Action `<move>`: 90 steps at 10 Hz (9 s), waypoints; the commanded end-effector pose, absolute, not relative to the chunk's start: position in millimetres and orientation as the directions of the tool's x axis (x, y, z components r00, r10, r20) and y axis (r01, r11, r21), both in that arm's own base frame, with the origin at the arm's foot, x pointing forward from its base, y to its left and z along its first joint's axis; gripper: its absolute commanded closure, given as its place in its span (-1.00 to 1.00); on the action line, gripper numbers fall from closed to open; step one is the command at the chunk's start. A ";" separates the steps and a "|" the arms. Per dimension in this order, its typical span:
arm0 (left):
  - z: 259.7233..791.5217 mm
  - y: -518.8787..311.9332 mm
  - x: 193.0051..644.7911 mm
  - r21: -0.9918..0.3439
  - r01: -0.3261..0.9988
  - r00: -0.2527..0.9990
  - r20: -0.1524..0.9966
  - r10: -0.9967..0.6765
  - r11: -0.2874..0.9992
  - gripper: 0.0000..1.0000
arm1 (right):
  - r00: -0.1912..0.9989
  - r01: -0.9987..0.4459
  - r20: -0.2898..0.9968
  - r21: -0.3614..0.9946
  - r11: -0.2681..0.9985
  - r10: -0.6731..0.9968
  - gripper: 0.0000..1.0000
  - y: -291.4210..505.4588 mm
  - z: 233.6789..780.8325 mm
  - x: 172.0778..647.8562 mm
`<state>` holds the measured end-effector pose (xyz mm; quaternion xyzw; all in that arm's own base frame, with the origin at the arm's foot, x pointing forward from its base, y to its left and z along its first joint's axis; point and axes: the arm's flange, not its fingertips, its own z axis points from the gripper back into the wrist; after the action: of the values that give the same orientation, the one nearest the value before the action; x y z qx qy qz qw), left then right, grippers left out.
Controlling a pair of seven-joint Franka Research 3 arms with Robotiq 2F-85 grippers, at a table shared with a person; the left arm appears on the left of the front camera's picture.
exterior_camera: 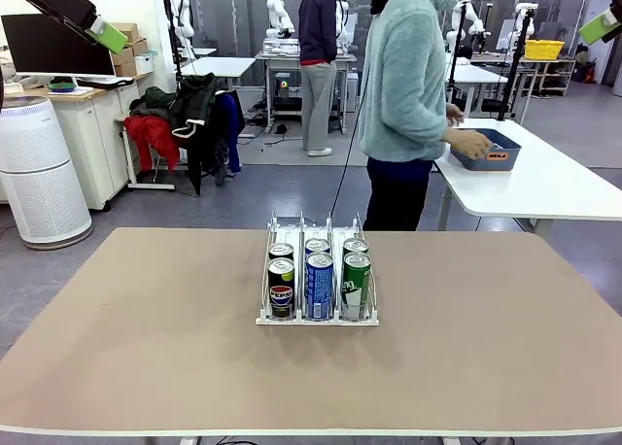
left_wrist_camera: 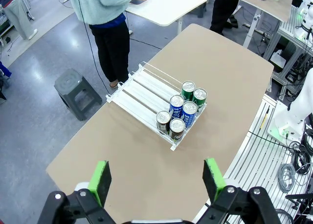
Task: Fill the beverage cans into the dispenser.
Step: Pick up the Sprite handed by the human.
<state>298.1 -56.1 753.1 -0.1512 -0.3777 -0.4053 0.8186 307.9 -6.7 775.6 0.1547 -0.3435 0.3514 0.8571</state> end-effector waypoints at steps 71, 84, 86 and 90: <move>753.0 -56.6 298.8 0.047 0.775 0.396 0.742 -0.542 0.631 -1.00 | 0.516 -0.711 0.697 0.024 0.703 0.498 -1.00 -5.8 775.5 308.0; 753.0 -56.6 298.8 0.047 0.775 0.396 0.742 -0.542 0.631 -1.00 | 0.516 -0.711 0.697 0.024 0.703 0.498 -1.00 -5.8 775.5 308.0; 753.0 -56.6 298.8 0.047 0.775 0.396 0.742 -0.542 0.631 -1.00 | 0.554 -0.670 0.701 0.056 0.740 0.449 -1.00 -8.8 771.8 312.8; 753.0 -56.6 298.8 0.047 0.775 0.396 0.742 -0.542 0.631 -1.00 | 0.576 -0.637 0.704 0.067 0.768 0.416 -1.00 -19.7 748.2 365.2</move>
<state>298.2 -56.1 753.3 -0.1510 -0.3778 -0.4053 0.8187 353.3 -21.4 754.0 0.1458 -0.3415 0.3046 0.8771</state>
